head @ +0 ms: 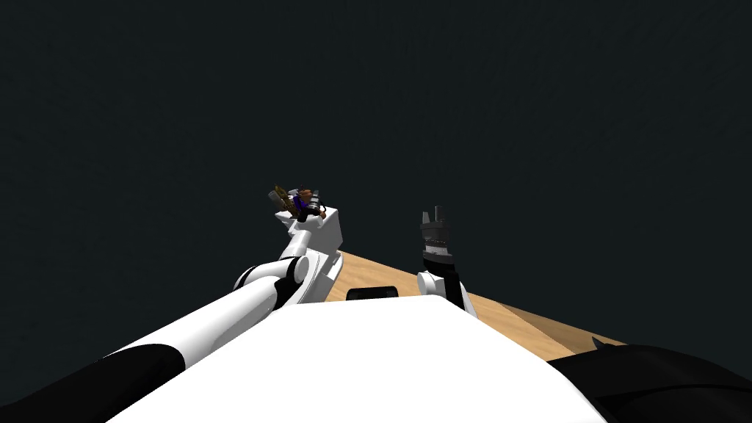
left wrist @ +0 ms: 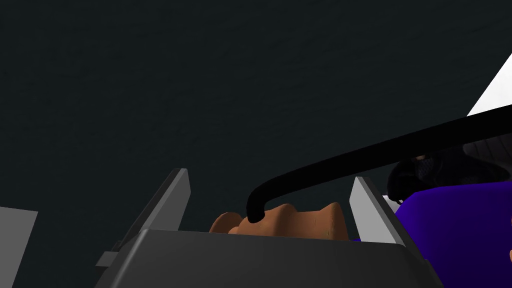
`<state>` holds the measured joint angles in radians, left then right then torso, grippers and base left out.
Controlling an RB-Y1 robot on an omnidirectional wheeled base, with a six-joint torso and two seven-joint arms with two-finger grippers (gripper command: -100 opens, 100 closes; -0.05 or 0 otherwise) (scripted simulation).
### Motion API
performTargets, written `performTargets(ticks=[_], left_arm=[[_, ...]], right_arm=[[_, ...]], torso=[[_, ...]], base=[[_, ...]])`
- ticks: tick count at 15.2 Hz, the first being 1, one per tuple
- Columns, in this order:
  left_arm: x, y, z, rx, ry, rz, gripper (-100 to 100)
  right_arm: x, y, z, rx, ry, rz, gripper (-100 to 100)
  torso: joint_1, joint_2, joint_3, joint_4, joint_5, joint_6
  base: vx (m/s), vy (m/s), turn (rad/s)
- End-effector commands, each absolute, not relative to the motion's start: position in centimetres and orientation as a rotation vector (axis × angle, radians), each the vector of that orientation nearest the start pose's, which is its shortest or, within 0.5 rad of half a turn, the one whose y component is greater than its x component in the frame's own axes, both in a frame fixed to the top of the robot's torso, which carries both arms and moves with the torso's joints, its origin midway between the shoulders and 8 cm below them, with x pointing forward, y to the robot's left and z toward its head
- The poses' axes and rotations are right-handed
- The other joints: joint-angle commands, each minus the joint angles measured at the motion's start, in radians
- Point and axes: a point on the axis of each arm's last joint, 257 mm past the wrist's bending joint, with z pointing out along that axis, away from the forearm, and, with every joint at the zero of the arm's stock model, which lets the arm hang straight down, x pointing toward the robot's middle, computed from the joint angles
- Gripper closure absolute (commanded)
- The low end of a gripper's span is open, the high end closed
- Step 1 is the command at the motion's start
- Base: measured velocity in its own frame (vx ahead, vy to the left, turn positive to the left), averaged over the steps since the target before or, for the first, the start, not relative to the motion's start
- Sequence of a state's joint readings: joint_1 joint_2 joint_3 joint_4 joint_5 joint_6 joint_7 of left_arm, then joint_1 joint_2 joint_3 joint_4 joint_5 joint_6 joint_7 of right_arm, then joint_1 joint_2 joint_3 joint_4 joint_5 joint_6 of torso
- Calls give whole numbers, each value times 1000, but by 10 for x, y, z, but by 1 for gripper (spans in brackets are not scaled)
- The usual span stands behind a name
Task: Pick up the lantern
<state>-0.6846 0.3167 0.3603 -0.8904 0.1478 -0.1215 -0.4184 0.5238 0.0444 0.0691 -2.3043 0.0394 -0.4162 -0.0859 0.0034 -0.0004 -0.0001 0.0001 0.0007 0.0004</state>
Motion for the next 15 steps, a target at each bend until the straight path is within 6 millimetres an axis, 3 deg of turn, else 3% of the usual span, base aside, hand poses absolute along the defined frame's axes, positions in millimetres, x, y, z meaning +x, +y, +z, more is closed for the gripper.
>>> performTargets(ticks=[1,2,10,11,15], left_arm=[[690,420,-75,-950,1079,-763,-100],[693,408,-74,-989,1051,-809,-100],[695,397,-73,-955,1074,-756,-100],[696,386,-72,-995,1049,-802,-100],[696,386,-72,-959,1074,-753,-100]], right_arm=[[354,-261,12,774,628,1397,0],[354,-261,12,774,628,1397,0],[354,-261,12,774,628,1397,0],[354,-261,12,774,628,1397,0],[354,-261,12,774,628,1397,0]], torso=[[0,0,0,0,0,0],[-1,0,0,0,0,0],[-1,0,0,0,0,0],[-1,-1,0,0,0,0],[0,-1,0,0,0,0]], base=[[2,38,-7],[-2,58,-12],[-4,48,-13],[-4,62,-11],[-3,50,-13]])
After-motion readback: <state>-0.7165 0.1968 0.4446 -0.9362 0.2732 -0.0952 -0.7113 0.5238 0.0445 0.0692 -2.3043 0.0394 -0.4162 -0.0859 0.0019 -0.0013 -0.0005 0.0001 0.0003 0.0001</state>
